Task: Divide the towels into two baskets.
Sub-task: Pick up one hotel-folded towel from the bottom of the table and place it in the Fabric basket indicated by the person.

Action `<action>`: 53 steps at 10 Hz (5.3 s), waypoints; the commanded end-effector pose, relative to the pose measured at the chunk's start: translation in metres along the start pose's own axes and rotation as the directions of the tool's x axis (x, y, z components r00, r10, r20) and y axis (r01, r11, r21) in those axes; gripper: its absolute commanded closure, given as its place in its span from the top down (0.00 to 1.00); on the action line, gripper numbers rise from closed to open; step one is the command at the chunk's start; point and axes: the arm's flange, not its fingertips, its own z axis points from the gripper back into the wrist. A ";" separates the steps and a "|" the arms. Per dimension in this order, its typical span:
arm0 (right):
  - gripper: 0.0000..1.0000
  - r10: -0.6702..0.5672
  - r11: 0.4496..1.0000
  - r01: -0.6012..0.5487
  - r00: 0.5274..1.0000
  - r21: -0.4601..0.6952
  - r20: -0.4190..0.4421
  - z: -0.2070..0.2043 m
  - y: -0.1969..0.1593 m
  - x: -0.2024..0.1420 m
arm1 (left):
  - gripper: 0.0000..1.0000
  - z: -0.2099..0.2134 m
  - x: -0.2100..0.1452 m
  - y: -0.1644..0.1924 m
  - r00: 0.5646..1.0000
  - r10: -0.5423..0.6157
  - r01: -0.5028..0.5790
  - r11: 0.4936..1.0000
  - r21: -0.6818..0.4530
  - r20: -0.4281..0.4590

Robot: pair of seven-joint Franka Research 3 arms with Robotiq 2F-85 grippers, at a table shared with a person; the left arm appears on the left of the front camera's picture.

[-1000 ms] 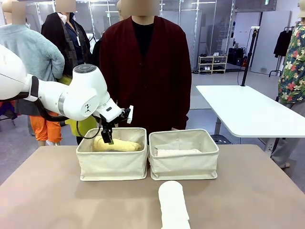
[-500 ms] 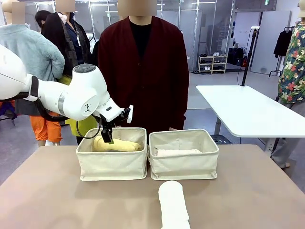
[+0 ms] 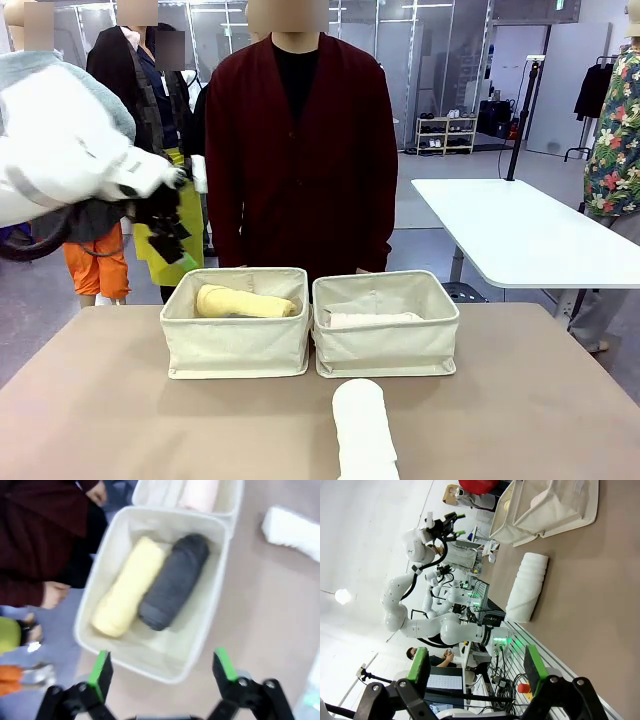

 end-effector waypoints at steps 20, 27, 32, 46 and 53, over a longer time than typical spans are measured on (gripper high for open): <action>0.95 -0.011 1.000 0.011 1.000 -0.003 -0.004 0.000 0.005 0.000 | 1.00 0.118 -0.420 -0.060 0.483 0.861 -0.652 0.475 -0.591 0.160; 0.95 -0.053 0.986 0.028 0.987 -0.164 -0.152 -0.067 0.021 0.030 | 1.00 0.118 -0.420 -0.060 0.483 0.861 -0.652 0.475 -0.591 0.160; 0.95 -0.286 0.835 0.102 0.920 -0.542 -0.267 -0.239 0.050 0.028 | 1.00 0.118 -0.420 -0.060 0.483 0.861 -0.652 0.475 -0.591 0.160; 0.95 -0.262 0.588 0.036 0.954 -0.808 -0.149 -0.450 -0.050 -0.037 | 1.00 0.118 -0.420 -0.060 0.483 0.861 -0.652 0.475 -0.591 0.160; 0.10 -0.225 0.623 -0.003 0.957 -0.782 -0.183 -0.454 -0.039 -0.035 | 1.00 0.118 -0.420 -0.060 0.483 0.861 -0.652 0.475 -0.591 0.160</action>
